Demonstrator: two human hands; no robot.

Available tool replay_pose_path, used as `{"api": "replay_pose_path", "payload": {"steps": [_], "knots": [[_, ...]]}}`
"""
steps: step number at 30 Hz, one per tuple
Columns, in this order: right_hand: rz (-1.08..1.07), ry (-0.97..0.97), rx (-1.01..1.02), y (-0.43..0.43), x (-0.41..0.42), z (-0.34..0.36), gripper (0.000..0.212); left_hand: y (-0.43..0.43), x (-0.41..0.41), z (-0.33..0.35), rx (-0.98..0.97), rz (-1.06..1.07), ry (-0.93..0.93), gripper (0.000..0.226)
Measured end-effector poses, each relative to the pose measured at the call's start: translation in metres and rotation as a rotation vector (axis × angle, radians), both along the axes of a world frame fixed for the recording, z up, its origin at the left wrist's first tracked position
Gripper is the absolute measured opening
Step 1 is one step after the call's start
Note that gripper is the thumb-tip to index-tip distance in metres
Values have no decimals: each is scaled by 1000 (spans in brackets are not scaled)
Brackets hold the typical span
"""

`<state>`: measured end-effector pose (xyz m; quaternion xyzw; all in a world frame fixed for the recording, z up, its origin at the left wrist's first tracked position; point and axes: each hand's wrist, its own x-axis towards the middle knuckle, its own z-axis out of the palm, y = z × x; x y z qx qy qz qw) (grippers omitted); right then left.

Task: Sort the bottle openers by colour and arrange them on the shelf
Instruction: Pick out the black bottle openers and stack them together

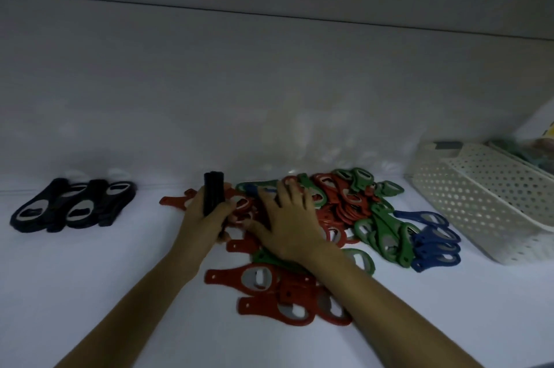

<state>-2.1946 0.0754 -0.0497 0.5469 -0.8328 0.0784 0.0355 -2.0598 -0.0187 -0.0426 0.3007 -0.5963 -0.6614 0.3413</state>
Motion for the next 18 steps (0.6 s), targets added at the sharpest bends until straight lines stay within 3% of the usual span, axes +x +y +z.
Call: {"api": "replay_pose_path", "payload": {"steps": [5, 8, 11, 13, 15, 18], "knots": [[190, -67, -170, 2, 12, 2, 47, 2, -4, -3, -100, -4, -48, 35], [195, -95, -403, 11, -2, 13, 35, 2, -3, -5, -114, 6, -54, 30], [-186, 96, -251, 29, -51, 24, 43, 9, -4, -4, -315, -13, -84, 27], [-357, 22, -78, 48, -87, 29, 54, 15, -10, 4, -510, -35, -118, 24], [-302, -112, -75, 64, -114, 31, 50, 22, -24, 16, -656, -78, -137, 20], [-231, -143, -216, 78, -136, 35, 35, 37, -54, 30, -742, -182, -127, 21]]}}
